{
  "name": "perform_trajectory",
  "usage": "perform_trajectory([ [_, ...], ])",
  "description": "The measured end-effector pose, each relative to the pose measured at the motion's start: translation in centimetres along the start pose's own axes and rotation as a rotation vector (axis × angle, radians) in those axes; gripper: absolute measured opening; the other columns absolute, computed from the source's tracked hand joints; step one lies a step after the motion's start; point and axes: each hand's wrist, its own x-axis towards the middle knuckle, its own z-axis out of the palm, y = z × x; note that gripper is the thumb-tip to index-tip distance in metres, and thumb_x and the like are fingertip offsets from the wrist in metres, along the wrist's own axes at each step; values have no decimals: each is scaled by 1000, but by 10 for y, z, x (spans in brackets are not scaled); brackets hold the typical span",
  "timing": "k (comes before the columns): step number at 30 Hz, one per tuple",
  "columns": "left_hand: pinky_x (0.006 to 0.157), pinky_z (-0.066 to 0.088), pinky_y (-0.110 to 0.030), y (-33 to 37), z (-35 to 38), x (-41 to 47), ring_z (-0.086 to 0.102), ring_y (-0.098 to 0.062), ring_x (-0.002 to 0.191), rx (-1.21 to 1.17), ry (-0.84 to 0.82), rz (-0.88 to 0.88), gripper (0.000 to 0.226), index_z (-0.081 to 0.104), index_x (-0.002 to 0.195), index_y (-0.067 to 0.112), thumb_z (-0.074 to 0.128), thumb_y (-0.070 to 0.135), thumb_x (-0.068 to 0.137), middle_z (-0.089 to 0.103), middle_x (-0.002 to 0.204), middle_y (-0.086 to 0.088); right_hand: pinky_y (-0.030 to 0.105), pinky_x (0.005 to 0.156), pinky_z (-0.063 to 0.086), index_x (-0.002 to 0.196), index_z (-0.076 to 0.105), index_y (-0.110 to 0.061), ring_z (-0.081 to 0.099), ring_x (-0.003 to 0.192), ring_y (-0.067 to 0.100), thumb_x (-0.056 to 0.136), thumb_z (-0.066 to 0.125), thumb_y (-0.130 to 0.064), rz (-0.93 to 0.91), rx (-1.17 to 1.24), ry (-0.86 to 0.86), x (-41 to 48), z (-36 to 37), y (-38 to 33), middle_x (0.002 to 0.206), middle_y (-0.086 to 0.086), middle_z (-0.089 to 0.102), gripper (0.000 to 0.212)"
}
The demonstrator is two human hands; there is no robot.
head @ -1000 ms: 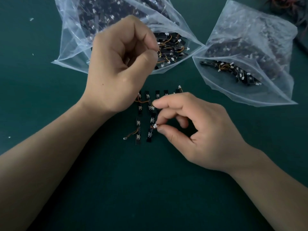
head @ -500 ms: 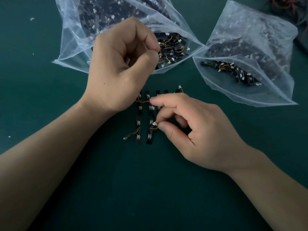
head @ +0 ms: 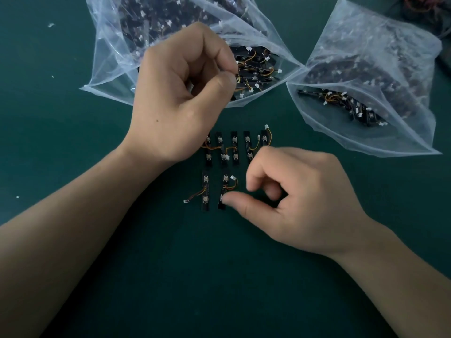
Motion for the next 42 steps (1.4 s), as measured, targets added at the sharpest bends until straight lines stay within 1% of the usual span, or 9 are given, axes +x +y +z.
perform_trajectory([
  [2,55,32,-23,0,0,0,44,-11,55,1,1,-1,12,63,93,2,57,-7,89,58,67,-8,35,49,41,80,71,-17,35,61,6,93,80,-37,-56,-15,-48,0,1,-1,64,-24,33,26],
  [3,55,33,-23,0,0,0,45,-11,55,3,2,0,13,63,94,3,57,-8,89,58,68,-8,35,49,42,84,75,-18,39,60,8,96,77,-37,-86,-28,-85,-1,2,-2,64,-24,39,22],
  [5,55,33,-23,0,0,0,45,-10,56,6,3,4,15,63,94,4,57,-9,89,58,68,-8,36,49,45,91,81,-22,53,58,18,102,70,-37,-124,-70,-153,-3,3,-1,67,-13,58,22],
  [7,55,33,-23,0,0,0,45,-10,56,17,0,9,15,63,94,4,57,-9,90,57,67,-7,36,48,45,94,82,-23,56,58,23,104,67,-37,-141,-88,-169,-4,3,1,69,-5,62,22],
  [13,56,34,-24,1,0,0,46,-13,56,37,-2,6,11,63,92,1,58,-8,90,58,67,-10,36,45,42,94,79,-20,32,59,9,99,73,-33,-119,-41,-129,-2,2,-1,70,-17,32,14],
  [16,56,35,-24,0,0,0,47,-14,56,47,-2,8,9,63,92,-2,58,-9,89,59,68,-10,36,45,43,102,81,-22,47,56,17,102,69,-35,-133,-76,-160,-4,2,-1,67,-10,56,17],
  [20,55,35,-24,-1,0,1,46,-12,55,52,3,13,10,63,91,-2,58,-10,89,59,67,-9,37,45,43,96,81,-24,53,57,23,104,65,-37,-136,-94,-190,-5,3,1,68,-4,60,22],
  [37,55,35,-24,-3,-1,0,46,-12,56,60,2,13,7,64,91,-3,59,-8,89,59,67,-7,36,44,39,85,78,-21,45,56,16,101,69,-31,-111,-49,-166,-2,2,-2,68,-12,51,21],
  [42,56,34,-22,-1,-2,0,47,-8,56,95,16,18,10,64,91,1,59,-7,89,59,67,-4,36,45,40,86,78,-19,43,57,12,101,70,-29,-114,-18,-129,-4,3,-1,69,-10,58,20],
])
